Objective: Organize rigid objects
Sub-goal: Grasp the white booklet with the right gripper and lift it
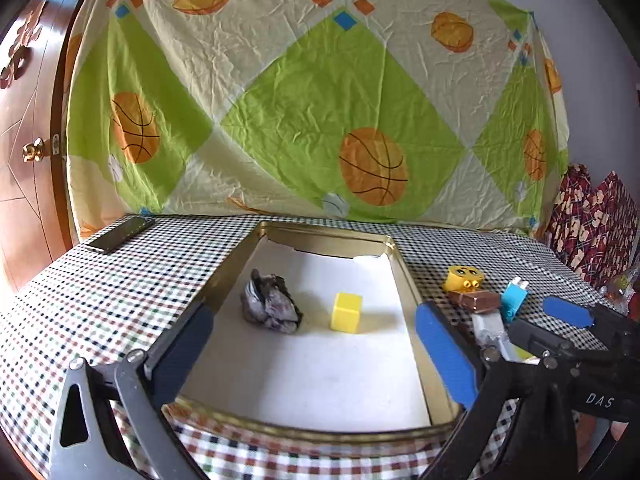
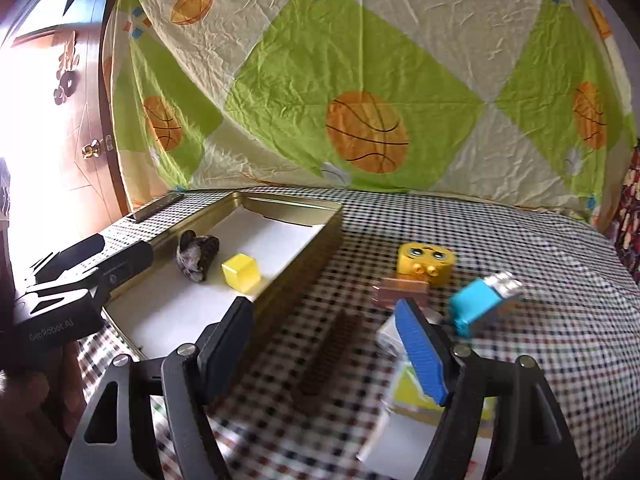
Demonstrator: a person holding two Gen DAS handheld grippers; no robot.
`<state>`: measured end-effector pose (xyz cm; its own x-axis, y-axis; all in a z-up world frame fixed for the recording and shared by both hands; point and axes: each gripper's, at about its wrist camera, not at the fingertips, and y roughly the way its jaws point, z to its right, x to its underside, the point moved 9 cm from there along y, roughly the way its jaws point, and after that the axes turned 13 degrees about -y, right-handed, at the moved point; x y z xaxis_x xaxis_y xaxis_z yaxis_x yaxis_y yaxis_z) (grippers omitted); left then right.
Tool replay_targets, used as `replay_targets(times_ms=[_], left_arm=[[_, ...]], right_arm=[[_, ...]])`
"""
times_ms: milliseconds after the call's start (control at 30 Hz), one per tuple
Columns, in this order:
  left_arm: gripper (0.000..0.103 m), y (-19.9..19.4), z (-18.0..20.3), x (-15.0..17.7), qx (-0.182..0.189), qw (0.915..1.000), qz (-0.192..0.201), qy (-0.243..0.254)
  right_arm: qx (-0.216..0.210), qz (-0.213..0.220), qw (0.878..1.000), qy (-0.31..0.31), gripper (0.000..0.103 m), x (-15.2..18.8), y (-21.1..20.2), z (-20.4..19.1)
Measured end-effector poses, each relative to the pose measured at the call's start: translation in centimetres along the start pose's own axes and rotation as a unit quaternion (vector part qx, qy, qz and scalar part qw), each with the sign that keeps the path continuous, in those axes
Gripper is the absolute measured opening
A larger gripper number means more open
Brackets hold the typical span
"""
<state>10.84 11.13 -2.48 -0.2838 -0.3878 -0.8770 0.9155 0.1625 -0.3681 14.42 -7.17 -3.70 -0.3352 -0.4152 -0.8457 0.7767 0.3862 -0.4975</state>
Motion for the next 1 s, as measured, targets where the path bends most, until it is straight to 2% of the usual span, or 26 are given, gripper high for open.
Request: replay_targets(times_ms=[100,200,300,400,500,667,700,733,867,1000], left_arm=[[0.103,-0.8,1.6,1.1,0.009,0.9999,0.011,0.006],[0.103,-0.9,3.2,1.4,0.007,0.9993,0.016,0.033],[0.103,-1.0,3.9,1.8,0.006,0.9988,0.012,0.046],[0.103,-0.7,4.1,2.3,0.001,0.9986,0.003,0.054],[0.103,-0.6,4.1,2.4,0.001,0.9986,0.000,0.054],[0.103,-0.7,4.4,2.7,0.000,0.9980,0.000,0.064],[0.103,-0.7,4.6,2.8,0.001,0.9978,-0.002,0.066],[0.103,-0.6,4.8,2.9,0.005,0.9977,-0.005,0.067],[0.103,-0.6,6.6,3.4,0.030,0.9969,-0.019,0.070],[0.103,-0.3,9.4,4.2,0.059,0.9943,-0.036,0.081]], right_arm=[[0.044,-0.009,0.999,0.019,0.087,2.8,-2.3,2.5],[0.063,-0.023,0.997,0.043,0.091,5.0,-3.3,4.0],[0.064,-0.043,0.995,0.065,0.097,6.1,-2.8,4.7],[0.052,-0.061,0.994,0.077,0.097,6.7,-1.9,4.5],[0.051,-0.079,0.992,0.079,0.102,7.0,-0.8,4.0],[0.037,-0.085,0.992,0.088,0.102,7.4,0.2,3.8],[0.024,-0.085,0.992,0.095,0.096,7.5,0.2,3.8],[0.018,-0.086,0.991,0.099,0.083,7.6,0.1,3.9],[0.032,-0.062,0.993,0.095,0.083,7.2,-1.2,4.7],[0.067,-0.037,0.991,0.107,0.083,6.3,-2.5,7.4]])
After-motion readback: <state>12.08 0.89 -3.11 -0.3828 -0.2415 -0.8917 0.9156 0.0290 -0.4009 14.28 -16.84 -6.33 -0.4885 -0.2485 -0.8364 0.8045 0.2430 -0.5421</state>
